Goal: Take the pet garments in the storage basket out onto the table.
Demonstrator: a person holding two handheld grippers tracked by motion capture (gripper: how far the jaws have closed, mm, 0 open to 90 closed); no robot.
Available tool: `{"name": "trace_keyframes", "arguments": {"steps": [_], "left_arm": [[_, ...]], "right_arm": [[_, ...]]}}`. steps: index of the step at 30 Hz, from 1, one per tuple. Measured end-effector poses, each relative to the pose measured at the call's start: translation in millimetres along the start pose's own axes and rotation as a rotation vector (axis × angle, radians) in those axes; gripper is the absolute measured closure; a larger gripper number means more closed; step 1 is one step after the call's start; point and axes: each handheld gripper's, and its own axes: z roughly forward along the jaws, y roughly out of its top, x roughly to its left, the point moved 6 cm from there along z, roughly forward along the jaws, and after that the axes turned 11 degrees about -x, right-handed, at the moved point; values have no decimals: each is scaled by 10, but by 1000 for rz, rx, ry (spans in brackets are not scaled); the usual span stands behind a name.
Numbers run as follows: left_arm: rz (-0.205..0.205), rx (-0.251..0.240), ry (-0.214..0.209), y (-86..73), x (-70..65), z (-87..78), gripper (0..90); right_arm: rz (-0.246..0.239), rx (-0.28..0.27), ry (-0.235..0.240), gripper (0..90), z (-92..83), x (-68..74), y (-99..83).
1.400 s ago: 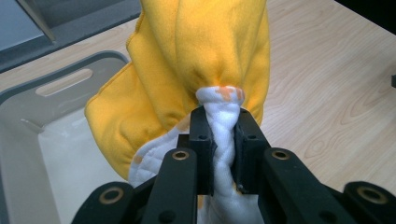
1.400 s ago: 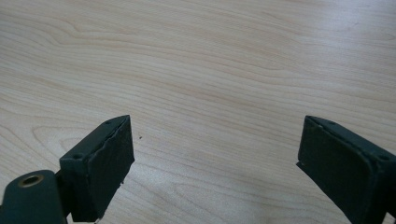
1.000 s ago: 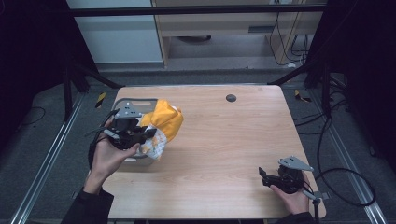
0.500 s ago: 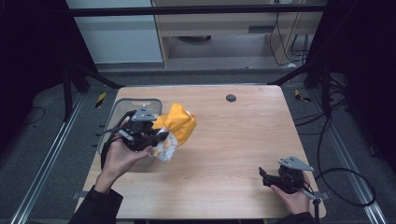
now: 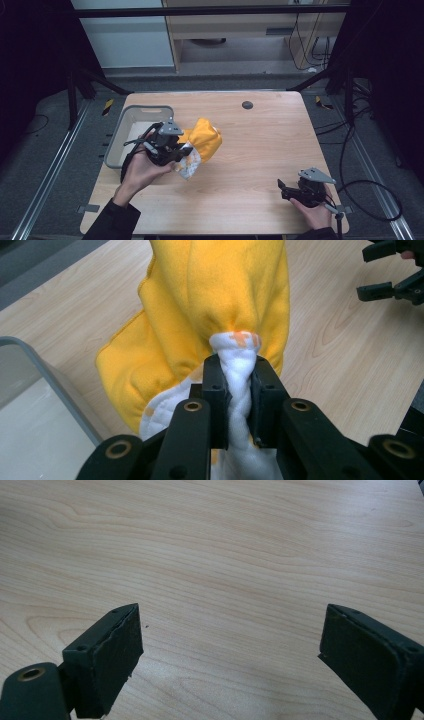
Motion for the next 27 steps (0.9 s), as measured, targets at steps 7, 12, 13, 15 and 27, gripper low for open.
{"name": "trace_keyframes", "arguments": {"steps": [7, 12, 13, 15, 27], "left_arm": [[18, 22, -29, -36, -90, 111, 801], [28, 33, -46, -59, -137, 200, 801], [29, 33, -52, -66, -149, 219, 802], [33, 40, -62, -81, -170, 254, 801], [64, 83, -102, -196, -267, 457, 801]], "right_arm": [[2, -1, 0, 99, -1, 5, 2], [-3, -3, 0, 98, -1, 3, 3], [-5, -5, -2, 98, -1, -1, 3], [-4, -6, -4, 98, -1, -3, 3], [-7, -12, -11, 109, -2, -11, 8]]}}
